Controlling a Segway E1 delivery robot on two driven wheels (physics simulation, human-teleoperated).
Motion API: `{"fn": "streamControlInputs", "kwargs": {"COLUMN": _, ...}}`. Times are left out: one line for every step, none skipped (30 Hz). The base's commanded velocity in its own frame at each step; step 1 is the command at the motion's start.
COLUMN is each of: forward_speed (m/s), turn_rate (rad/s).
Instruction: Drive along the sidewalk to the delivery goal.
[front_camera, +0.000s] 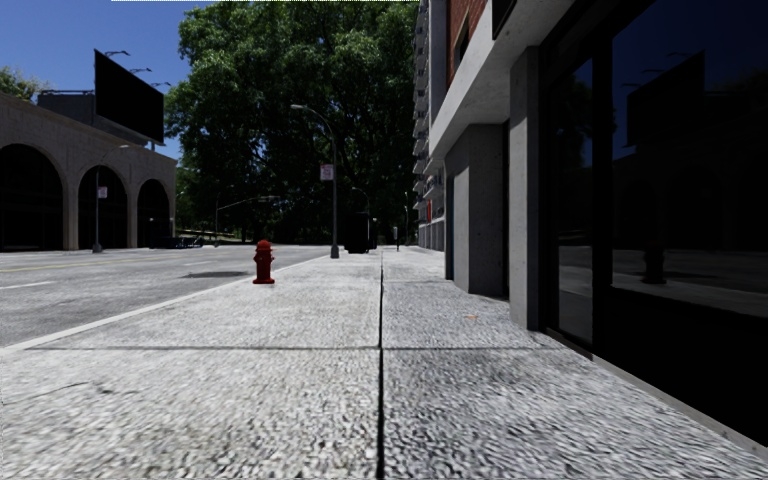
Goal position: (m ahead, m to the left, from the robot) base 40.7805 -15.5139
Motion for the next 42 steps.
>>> {"fn": "streamControlInputs", "kwargs": {"forward_speed": 2.0, "turn_rate": 0.0}}
{"fn": "streamControlInputs", "kwargs": {"forward_speed": 2.0, "turn_rate": 0.0}}
{"fn": "streamControlInputs", "kwargs": {"forward_speed": 2.0, "turn_rate": 0.0}}
{"fn": "streamControlInputs", "kwargs": {"forward_speed": 2.0, "turn_rate": 0.0}}
{"fn": "streamControlInputs", "kwargs": {"forward_speed": 2.0, "turn_rate": 0.0}}
{"fn": "streamControlInputs", "kwargs": {"forward_speed": 2.0, "turn_rate": 0.0}}
{"fn": "streamControlInputs", "kwargs": {"forward_speed": 2.0, "turn_rate": 0.0}}
{"fn": "streamControlInputs", "kwargs": {"forward_speed": 2.0, "turn_rate": 0.0}}
{"fn": "streamControlInputs", "kwargs": {"forward_speed": 2.0, "turn_rate": 0.0}}
{"fn": "streamControlInputs", "kwargs": {"forward_speed": 2.0, "turn_rate": 0.0}}
{"fn": "streamControlInputs", "kwargs": {"forward_speed": 2.0, "turn_rate": 0.0}}
{"fn": "streamControlInputs", "kwargs": {"forward_speed": 2.0, "turn_rate": 0.0}}
{"fn": "streamControlInputs", "kwargs": {"forward_speed": 2.0, "turn_rate": 0.0}}
{"fn": "streamControlInputs", "kwargs": {"forward_speed": 2.0, "turn_rate": 0.0}}
{"fn": "streamControlInputs", "kwargs": {"forward_speed": 2.0, "turn_rate": 0.0}}
{"fn": "streamControlInputs", "kwargs": {"forward_speed": 2.0, "turn_rate": 0.0}}
{"fn": "streamControlInputs", "kwargs": {"forward_speed": 2.0, "turn_rate": 0.0}}
{"fn": "streamControlInputs", "kwargs": {"forward_speed": 2.0, "turn_rate": 0.0}}
{"fn": "streamControlInputs", "kwargs": {"forward_speed": 2.0, "turn_rate": 0.0}}
{"fn": "streamControlInputs", "kwargs": {"forward_speed": 2.0, "turn_rate": 0.0}}
{"fn": "streamControlInputs", "kwargs": {"forward_speed": 2.0, "turn_rate": 0.0}}
{"fn": "streamControlInputs", "kwargs": {"forward_speed": 2.0, "turn_rate": 0.0}}
{"fn": "streamControlInputs", "kwargs": {"forward_speed": 2.0, "turn_rate": 0.0}}
{"fn": "streamControlInputs", "kwargs": {"forward_speed": 2.0, "turn_rate": 0.0}}
{"fn": "streamControlInputs", "kwargs": {"forward_speed": 2.0, "turn_rate": 0.0}}
{"fn": "streamControlInputs", "kwargs": {"forward_speed": 2.0, "turn_rate": 0.0}}
{"fn": "streamControlInputs", "kwargs": {"forward_speed": 2.0, "turn_rate": 0.0}}
{"fn": "streamControlInputs", "kwargs": {"forward_speed": 2.0, "turn_rate": 0.0}}
{"fn": "streamControlInputs", "kwargs": {"forward_speed": 2.0, "turn_rate": 0.0}}
{"fn": "streamControlInputs", "kwargs": {"forward_speed": 2.0, "turn_rate": 0.0}}
{"fn": "streamControlInputs", "kwargs": {"forward_speed": 2.0, "turn_rate": 0.0}}
{"fn": "streamControlInputs", "kwargs": {"forward_speed": 2.0, "turn_rate": 0.0}}
{"fn": "streamControlInputs", "kwargs": {"forward_speed": 2.0, "turn_rate": 0.0}}
{"fn": "streamControlInputs", "kwargs": {"forward_speed": 2.0, "turn_rate": 0.0}}
{"fn": "streamControlInputs", "kwargs": {"forward_speed": 2.0, "turn_rate": 0.0}}
{"fn": "streamControlInputs", "kwargs": {"forward_speed": 2.0, "turn_rate": 0.0}}
{"fn": "streamControlInputs", "kwargs": {"forward_speed": 2.0, "turn_rate": 0.0}}
{"fn": "streamControlInputs", "kwargs": {"forward_speed": 2.0, "turn_rate": 0.0}}
{"fn": "streamControlInputs", "kwargs": {"forward_speed": 2.0, "turn_rate": 0.0}}
{"fn": "streamControlInputs", "kwargs": {"forward_speed": 2.0, "turn_rate": 0.0}}
{"fn": "streamControlInputs", "kwargs": {"forward_speed": 2.0, "turn_rate": 0.0}}
{"fn": "streamControlInputs", "kwargs": {"forward_speed": 2.0, "turn_rate": 0.0}}
